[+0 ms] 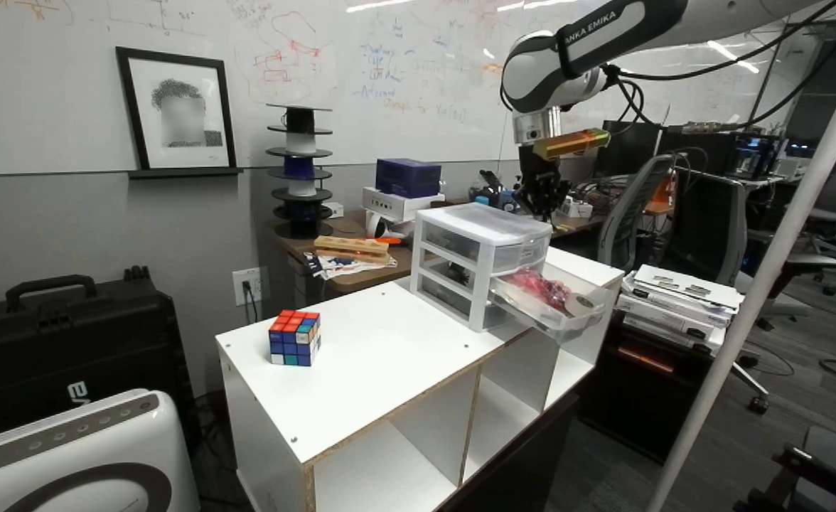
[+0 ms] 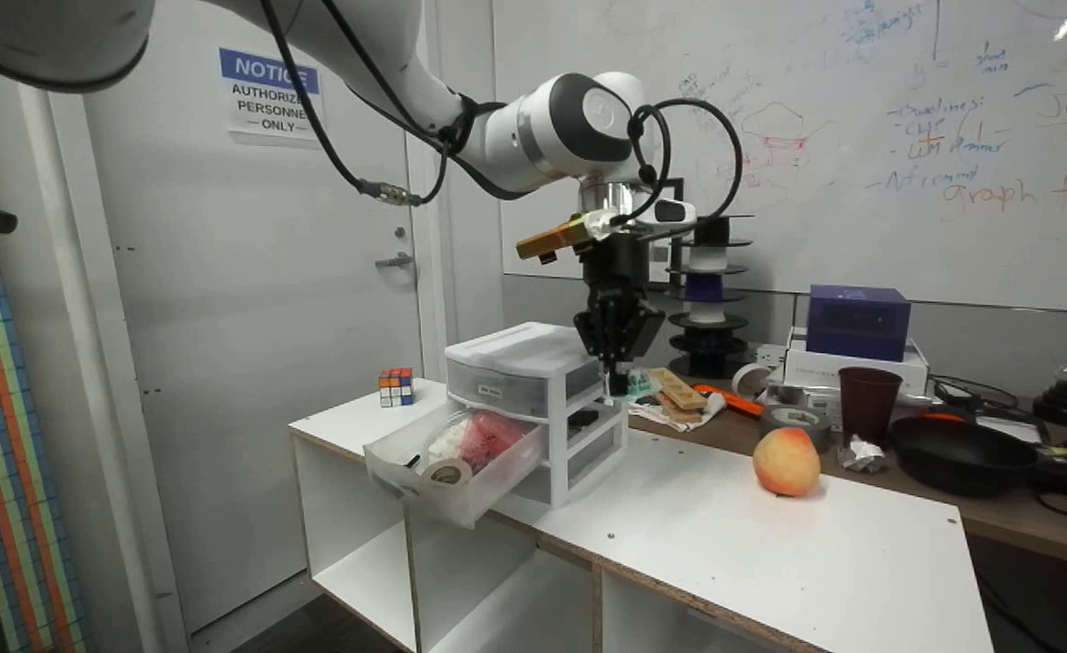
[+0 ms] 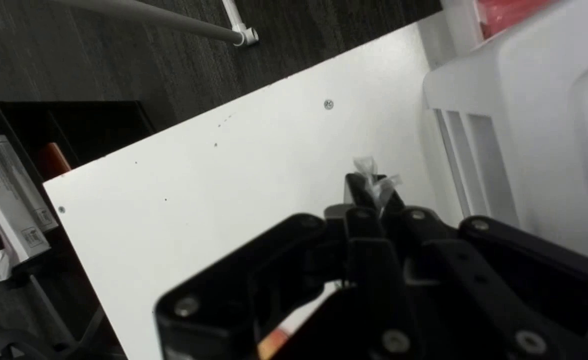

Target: Put the roll of tape and plastic bag on the table into the open drawer and then close the drawer

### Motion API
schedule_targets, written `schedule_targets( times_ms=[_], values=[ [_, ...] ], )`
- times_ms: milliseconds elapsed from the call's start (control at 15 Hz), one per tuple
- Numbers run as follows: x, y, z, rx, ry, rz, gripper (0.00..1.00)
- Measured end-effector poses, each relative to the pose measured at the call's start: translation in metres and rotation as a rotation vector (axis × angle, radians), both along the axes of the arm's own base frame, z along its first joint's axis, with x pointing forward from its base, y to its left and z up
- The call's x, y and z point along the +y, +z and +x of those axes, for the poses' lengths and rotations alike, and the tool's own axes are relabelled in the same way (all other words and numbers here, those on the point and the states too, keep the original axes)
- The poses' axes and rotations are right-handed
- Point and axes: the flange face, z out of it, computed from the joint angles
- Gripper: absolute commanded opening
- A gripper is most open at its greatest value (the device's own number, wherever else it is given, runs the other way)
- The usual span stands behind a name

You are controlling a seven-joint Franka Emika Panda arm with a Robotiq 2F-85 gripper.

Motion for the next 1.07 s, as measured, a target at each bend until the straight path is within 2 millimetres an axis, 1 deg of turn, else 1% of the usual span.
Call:
schedule_targets(
  times_ms=[267,533,800,933,1067],
  values=[
    [0.017,0.029,-0.025,-0.025,0.005,-0.058,0.07],
    [0.037,0.054,-0.059,-0.041,0.047,-0.09,0.07],
    [0.068,0.067,-0.105,-0.008,0.126,-0.078,0.07],
    [0.087,0.068,-0.133,0.022,0.195,-0.053,0.07],
    [0.107,0.065,-0.163,0.061,0.273,-0.03,0.07]
  ],
)
